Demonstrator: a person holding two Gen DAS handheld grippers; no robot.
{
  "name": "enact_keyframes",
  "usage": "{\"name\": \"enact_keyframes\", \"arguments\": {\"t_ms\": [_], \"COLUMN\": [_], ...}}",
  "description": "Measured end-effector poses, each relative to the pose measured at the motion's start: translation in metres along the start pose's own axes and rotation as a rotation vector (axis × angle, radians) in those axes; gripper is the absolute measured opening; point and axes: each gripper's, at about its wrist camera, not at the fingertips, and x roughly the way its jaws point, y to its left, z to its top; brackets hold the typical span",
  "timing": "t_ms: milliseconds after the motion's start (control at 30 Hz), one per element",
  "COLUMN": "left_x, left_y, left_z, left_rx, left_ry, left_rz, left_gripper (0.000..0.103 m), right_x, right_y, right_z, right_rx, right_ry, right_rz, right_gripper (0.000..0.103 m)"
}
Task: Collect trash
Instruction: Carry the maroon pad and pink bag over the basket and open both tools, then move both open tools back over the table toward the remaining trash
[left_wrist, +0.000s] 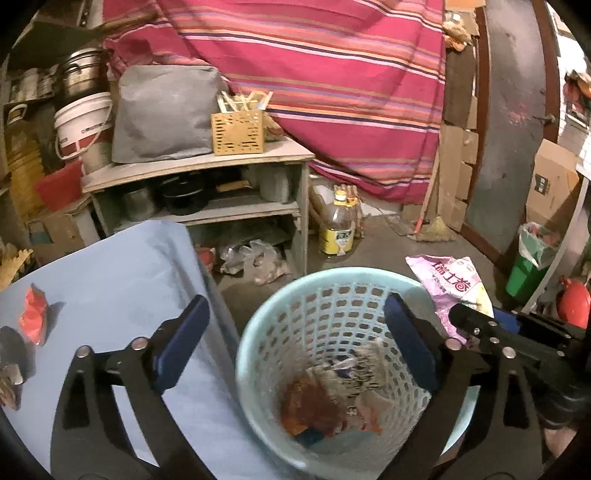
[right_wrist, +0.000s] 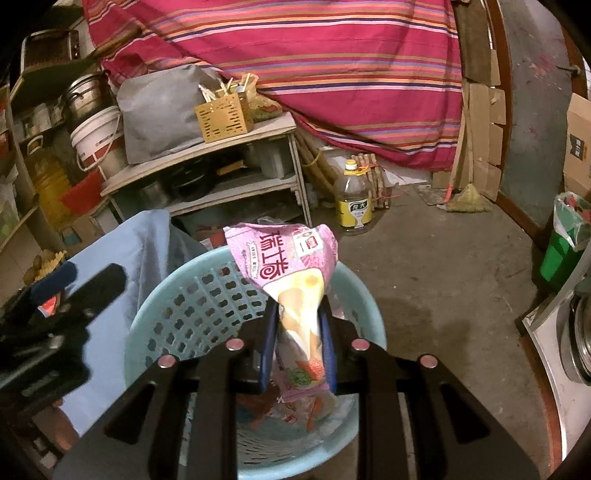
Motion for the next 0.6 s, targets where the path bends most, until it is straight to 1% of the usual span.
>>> {"name": "enact_keyframes", "arguments": {"t_ms": [33, 100, 133, 167, 233, 333, 467, 600], "left_x": [-0.002, -0.011, -0.013, -0.017, -0.024, -0.038, -0.055, -0.075], "left_y": [0.005, 0.022, 0.028, 0.036, 0.053, 0.081, 0.122, 0.173], "left_z": [0.0, -0.001, -0.001, -0.001, -0.002, -0.007, -0.016, -0.035], "left_rx": [-0.005, -0.027, -0.033, -0.04, -0.05, -0.068, -0.105, -0.116], "left_ry": [-0.002, -0.004, -0.005, -0.005, -0.005, -0.004, -0.001, 0.006], "left_rz": [0.006, 0.024, 0.03, 0.04, 0.068, 0.106, 0.15, 0.234], "left_gripper": [0.097, 0.098, 0.098, 0.098, 0.098, 0.098, 0.098, 0.098], "right_x": [0.001, 0.003, 0.005, 0.006, 0.007, 0.006, 0.0, -0.003], "right_y": [0.001, 0.008, 0.011, 0.016, 0.022, 0.031, 0.045, 0.067], "right_z": [0.0, 0.001, 0.001, 0.001, 0.001, 0.002, 0.0, -0.003], "right_rx": [-0.005, -0.016, -0.023, -0.028, -0.032, -0.033, -0.042, -0.072], "right_ry": [0.002, 0.008, 0.012, 0.017, 0.012, 0.013, -0.001, -0.016], "right_rz": [0.001, 0.006, 0.008, 0.0, -0.02, -0.02, -0.036, -0.06], "right_gripper": [0.022, 0.024, 0.027, 0.044, 0.068, 0.069, 0.083, 0.089]}}
